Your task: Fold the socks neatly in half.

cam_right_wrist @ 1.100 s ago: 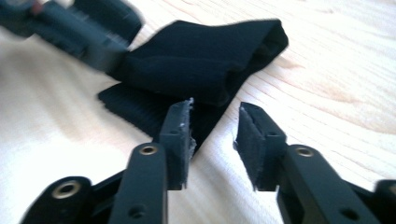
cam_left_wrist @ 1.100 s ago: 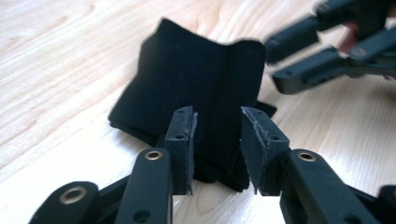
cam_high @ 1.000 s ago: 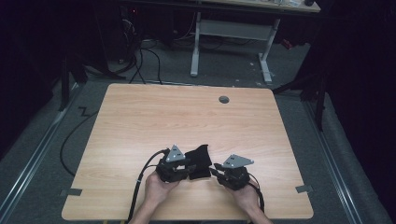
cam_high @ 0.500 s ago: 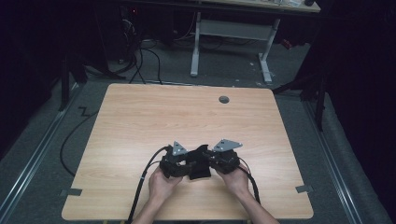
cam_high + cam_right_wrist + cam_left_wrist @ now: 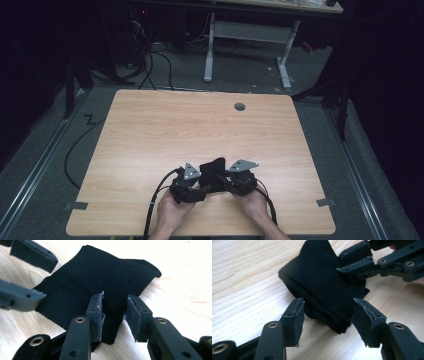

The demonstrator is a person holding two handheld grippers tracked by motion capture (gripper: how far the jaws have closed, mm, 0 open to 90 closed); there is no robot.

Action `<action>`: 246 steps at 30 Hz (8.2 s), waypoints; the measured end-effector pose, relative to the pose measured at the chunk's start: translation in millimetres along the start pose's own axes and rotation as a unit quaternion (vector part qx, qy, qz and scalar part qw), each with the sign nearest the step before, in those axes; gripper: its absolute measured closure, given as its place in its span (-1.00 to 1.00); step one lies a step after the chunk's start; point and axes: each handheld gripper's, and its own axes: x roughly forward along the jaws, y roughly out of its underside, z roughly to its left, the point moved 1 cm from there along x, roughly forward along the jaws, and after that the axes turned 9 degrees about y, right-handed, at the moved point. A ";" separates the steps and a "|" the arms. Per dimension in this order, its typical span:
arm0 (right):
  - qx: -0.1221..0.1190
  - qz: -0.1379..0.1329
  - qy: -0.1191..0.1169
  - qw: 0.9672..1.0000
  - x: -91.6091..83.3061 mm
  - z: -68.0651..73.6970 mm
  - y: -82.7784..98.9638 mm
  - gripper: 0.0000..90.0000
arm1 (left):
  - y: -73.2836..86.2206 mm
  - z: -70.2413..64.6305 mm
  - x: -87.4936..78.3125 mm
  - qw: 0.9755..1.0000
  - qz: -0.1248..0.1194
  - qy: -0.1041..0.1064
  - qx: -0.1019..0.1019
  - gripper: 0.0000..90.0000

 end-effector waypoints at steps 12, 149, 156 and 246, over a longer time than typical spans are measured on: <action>0.014 -0.007 -0.027 0.999 -19.3 1.2 5.1 0.33 | 8.1 -3.4 10.2 1.000 0.023 -0.001 0.009 0.10; 0.136 -0.096 0.037 0.985 -81.7 -93.3 35.1 0.17 | 29.5 78.0 -101.1 0.980 -0.152 -0.095 -0.086 -0.03; 0.147 -0.093 0.040 0.984 -80.1 -98.6 42.8 0.17 | 37.8 85.3 -101.1 0.979 -0.142 -0.105 -0.098 -0.03; 0.145 0.013 0.164 0.976 -48.6 -130.7 89.3 -0.29 | 58.4 121.0 -66.5 0.975 -0.040 -0.198 -0.095 -0.45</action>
